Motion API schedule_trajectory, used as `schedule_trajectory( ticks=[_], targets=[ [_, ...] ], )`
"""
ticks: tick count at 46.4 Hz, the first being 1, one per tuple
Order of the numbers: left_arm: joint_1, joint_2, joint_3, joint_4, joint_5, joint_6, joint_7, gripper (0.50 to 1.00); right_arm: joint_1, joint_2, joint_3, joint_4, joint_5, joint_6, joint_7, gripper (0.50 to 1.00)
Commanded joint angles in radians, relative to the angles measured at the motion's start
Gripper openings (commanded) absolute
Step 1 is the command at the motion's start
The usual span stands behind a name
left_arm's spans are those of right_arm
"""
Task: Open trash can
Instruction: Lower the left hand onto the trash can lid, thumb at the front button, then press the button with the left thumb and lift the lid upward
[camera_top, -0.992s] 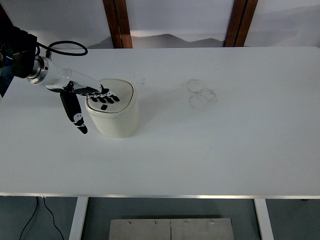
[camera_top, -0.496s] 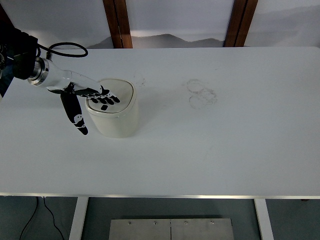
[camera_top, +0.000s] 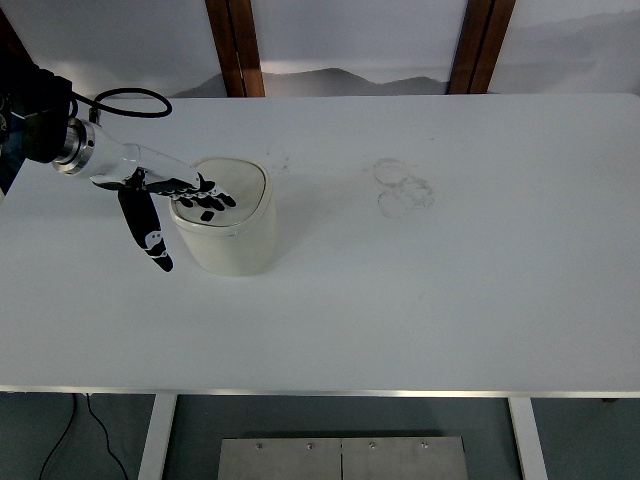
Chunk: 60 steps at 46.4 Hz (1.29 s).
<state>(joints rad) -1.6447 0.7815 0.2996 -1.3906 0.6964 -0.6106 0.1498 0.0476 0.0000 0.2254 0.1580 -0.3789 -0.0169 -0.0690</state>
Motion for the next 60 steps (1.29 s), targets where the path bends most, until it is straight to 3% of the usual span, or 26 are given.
schedule_trajectory(
  ticks=[1, 29, 46, 60],
  targets=[
    [-0.003, 0.002, 0.000, -0.001, 0.000, 0.000, 0.001, 1.000, 0.000, 0.000, 0.000, 0.000, 0.000, 0.000, 0.000, 0.995],
    [-0.072, 0.030, -0.007, 0.002, -0.034, 0.000, 0.001, 1.000, 0.005, 0.000, -0.001, 0.000, 0.000, 0.000, -0.002, 0.995],
    [-0.204, 0.025, -0.008, 0.013, -0.155, 0.000, -0.001, 1.000, 0.006, 0.000, -0.001, 0.000, 0.000, 0.000, -0.002, 0.995],
    [-0.239, 0.001, -0.020, 0.100, -0.290, 0.000, -0.001, 1.000, 0.005, 0.000, -0.003, 0.002, 0.000, 0.000, 0.000, 0.995]
  ],
)
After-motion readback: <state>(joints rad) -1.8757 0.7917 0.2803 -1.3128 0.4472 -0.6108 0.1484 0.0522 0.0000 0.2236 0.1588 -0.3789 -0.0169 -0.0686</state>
